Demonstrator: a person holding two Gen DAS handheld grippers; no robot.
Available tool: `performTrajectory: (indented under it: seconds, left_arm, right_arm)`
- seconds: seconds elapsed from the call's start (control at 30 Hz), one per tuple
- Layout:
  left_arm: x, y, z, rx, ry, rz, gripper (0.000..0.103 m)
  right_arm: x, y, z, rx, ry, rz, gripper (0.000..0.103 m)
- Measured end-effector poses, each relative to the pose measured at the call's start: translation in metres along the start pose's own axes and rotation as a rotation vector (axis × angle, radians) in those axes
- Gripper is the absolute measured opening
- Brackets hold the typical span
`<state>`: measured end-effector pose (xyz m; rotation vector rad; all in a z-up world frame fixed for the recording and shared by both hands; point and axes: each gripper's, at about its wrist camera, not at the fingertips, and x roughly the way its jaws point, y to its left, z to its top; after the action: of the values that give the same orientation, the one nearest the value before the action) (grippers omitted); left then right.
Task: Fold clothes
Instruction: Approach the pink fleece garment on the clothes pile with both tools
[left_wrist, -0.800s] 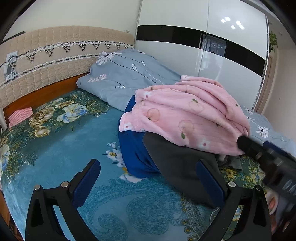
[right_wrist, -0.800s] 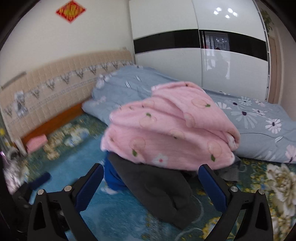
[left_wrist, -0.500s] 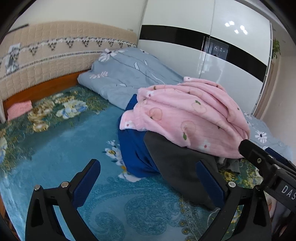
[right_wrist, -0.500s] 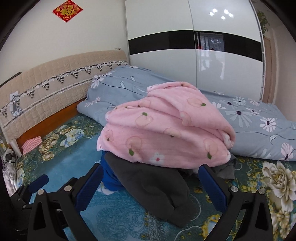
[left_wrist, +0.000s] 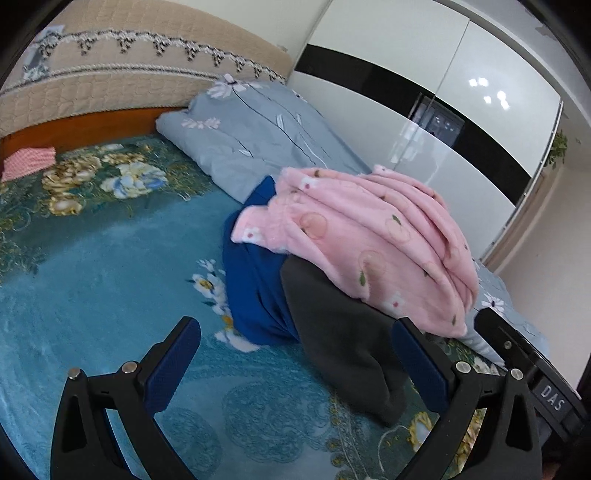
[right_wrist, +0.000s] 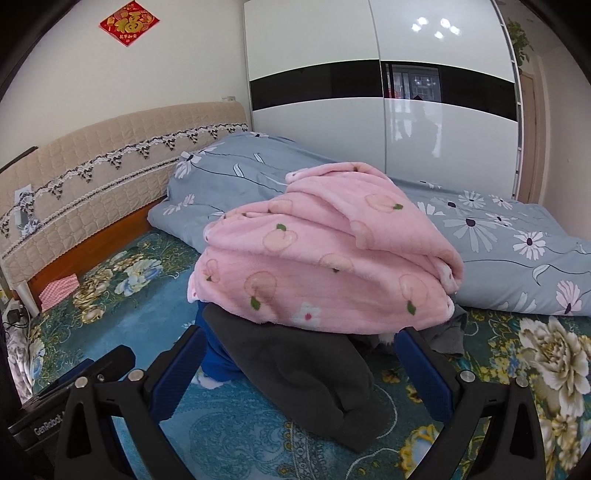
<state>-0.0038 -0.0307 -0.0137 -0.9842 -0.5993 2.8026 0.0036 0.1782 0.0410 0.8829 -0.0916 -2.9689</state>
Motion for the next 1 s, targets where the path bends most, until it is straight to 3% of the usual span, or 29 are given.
performTrajectory:
  seconds: [0.27, 0.57, 1.0]
  left_arm:
    - [0.012, 0.014, -0.007, -0.08, 0.072, -0.02, 0.103]
    - [0.016, 0.027, -0.011, -0.144, 0.096, -0.02, 0.103]
    - [0.02, 0.03, -0.012, -0.162, 0.106, -0.022, 0.103]
  right_arm:
    - [0.008, 0.001, -0.004, -0.007, 0.014, -0.007, 0.103]
    - [0.012, 0.005, -0.007, -0.018, 0.017, 0.022, 0.103]
    - [0.028, -0.004, 0.001, -0.022, 0.055, -0.009, 0.103]
